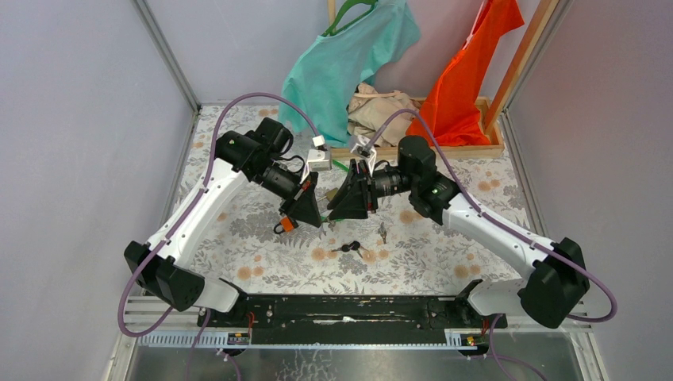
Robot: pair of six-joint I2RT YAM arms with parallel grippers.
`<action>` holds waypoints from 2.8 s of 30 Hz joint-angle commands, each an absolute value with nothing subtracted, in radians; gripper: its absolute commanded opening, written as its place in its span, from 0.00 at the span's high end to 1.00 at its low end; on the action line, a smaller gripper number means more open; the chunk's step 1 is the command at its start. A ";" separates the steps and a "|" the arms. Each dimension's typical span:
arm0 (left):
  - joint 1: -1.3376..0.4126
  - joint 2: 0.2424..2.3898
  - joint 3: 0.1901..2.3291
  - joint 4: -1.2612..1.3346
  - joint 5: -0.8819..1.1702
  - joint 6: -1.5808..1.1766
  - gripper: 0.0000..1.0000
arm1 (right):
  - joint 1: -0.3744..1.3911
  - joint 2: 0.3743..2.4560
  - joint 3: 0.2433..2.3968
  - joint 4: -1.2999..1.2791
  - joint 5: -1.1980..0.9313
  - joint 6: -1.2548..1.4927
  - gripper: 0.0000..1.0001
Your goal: Unlock with the key
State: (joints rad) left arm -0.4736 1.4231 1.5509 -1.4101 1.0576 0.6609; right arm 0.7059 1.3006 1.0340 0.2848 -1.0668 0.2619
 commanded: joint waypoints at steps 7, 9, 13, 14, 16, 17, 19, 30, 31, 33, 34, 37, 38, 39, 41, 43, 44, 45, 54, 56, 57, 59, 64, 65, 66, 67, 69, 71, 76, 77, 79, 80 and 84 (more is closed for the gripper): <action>-0.474 1.437 1.602 -1.450 1.053 0.679 1.00 | 0.702 1.321 1.064 0.218 -1.142 0.234 0.73; -0.474 1.442 1.607 -1.450 1.046 0.675 1.00 | 0.702 1.318 1.055 0.226 -1.140 0.240 0.77; -0.474 1.451 1.616 -1.450 1.039 0.669 1.00 | 0.703 1.319 1.043 0.249 -1.135 0.259 0.95; -0.474 1.456 1.619 -1.450 1.037 0.665 0.99 | 0.703 1.319 1.040 0.256 -1.130 0.263 1.00; -0.474 1.461 1.625 -1.450 1.030 0.657 0.98 | 0.703 1.320 1.038 0.261 -1.115 0.280 1.00; -0.474 1.464 1.627 -1.450 1.026 0.656 0.97 | 0.703 1.321 1.040 0.261 -1.105 0.290 1.00; -0.474 1.468 1.628 -1.445 1.016 0.650 0.95 | 0.702 1.314 1.036 0.262 -1.090 0.292 1.00; -0.474 1.494 1.631 -1.420 0.945 0.617 0.41 | 0.703 1.237 0.957 0.259 -0.976 0.290 1.00; -0.474 1.492 1.621 -1.403 0.921 0.607 0.32 | 0.703 1.230 0.948 0.257 -0.959 0.297 1.00; -0.473 1.483 1.574 -1.330 0.835 0.575 0.08 | 0.700 1.220 0.939 0.212 -0.916 0.294 1.00; -0.472 1.470 1.535 -1.259 0.743 0.531 0.03 | 0.698 1.216 0.942 0.173 -0.901 0.283 1.00; -0.473 1.427 1.385 -1.037 0.540 0.518 0.00 | 0.682 1.192 0.927 0.080 -0.880 0.254 1.00; -0.473 1.427 1.351 -1.000 0.500 0.543 0.00 | 0.674 1.176 0.917 0.054 -0.871 0.250 1.00; -0.473 1.432 1.323 -0.972 0.462 0.584 0.00 | 0.665 1.159 0.907 0.032 -0.857 0.247 1.00; -0.473 1.454 1.273 -0.929 0.416 0.675 0.00 | 0.641 1.111 0.885 -0.008 -0.819 0.248 1.00; -0.472 1.486 1.232 -0.928 0.399 0.818 0.00 | 0.611 1.057 0.868 -0.070 -0.764 0.251 1.00; -0.473 1.500 1.201 -0.912 0.378 0.898 0.00 | 0.594 1.031 0.859 -0.088 -0.740 0.258 1.00; -0.474 1.511 1.176 -0.891 0.360 0.965 0.00 | 0.577 1.000 0.851 -0.115 -0.714 0.262 1.00; -0.475 1.657 1.135 -0.720 0.288 1.257 0.01 | 0.509 0.817 0.903 -0.338 -0.507 0.203 1.00; -0.476 1.686 1.134 -0.678 0.283 1.278 0.02 | 0.508 0.789 0.914 -0.357 -0.482 0.199 1.00; -0.476 1.693 1.134 -0.661 0.287 1.285 0.03 | 0.507 0.777 0.918 -0.363 -0.472 0.200 1.00; -0.476 1.698 1.125 -0.630 0.299 1.312 0.04 | 0.507 0.763 0.931 -0.381 -0.455 0.195 1.00; -0.474 1.674 1.075 -0.525 0.347 1.348 0.04 | 0.506 0.758 0.957 -0.415 -0.430 0.185 1.00; -0.474 1.675 1.075 -0.522 0.356 1.348 0.04 | 0.507 0.759 0.959 -0.416 -0.430 0.186 1.00; -0.474 1.675 1.072 -0.523 0.366 1.353 0.05 | 0.507 0.758 0.962 -0.418 -0.427 0.185 1.00; -0.475 1.675 1.068 -0.527 0.374 1.365 0.04 | 0.507 0.759 0.966 -0.419 -0.423 0.184 1.00; -0.474 1.675 1.052 -0.536 0.382 1.401 0.05 | 0.506 0.764 0.974 -0.422 -0.418 0.181 1.00; -0.476 1.679 1.048 -0.541 0.380 1.425 0.09 | 0.507 0.768 0.979 -0.424 -0.414 0.182 1.00; -0.481 1.749 1.112 -0.678 0.357 1.474 0.37 | 0.506 0.769 0.974 -0.410 -0.411 0.188 1.00; -0.484 1.762 1.119 -0.688 0.342 1.475 0.40 | 0.507 0.772 0.974 -0.410 -0.410 0.188 1.00; -0.488 1.774 1.118 -0.685 0.326 1.474 0.45 | 0.507 0.778 0.974 -0.409 -0.410 0.189 1.00; -0.490 1.774 1.116 -0.681 0.327 1.475 0.46 | 0.507 0.781 0.974 -0.408 -0.411 0.190 1.00; -0.505 1.762 1.092 -0.662 0.338 1.481 0.47 | 0.506 0.778 0.974 -0.400 -0.413 0.195 1.00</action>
State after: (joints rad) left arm -0.4843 1.7657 1.0977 -0.6357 0.3328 1.4525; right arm 0.5102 0.7822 0.9302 -0.4362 -0.4271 0.1947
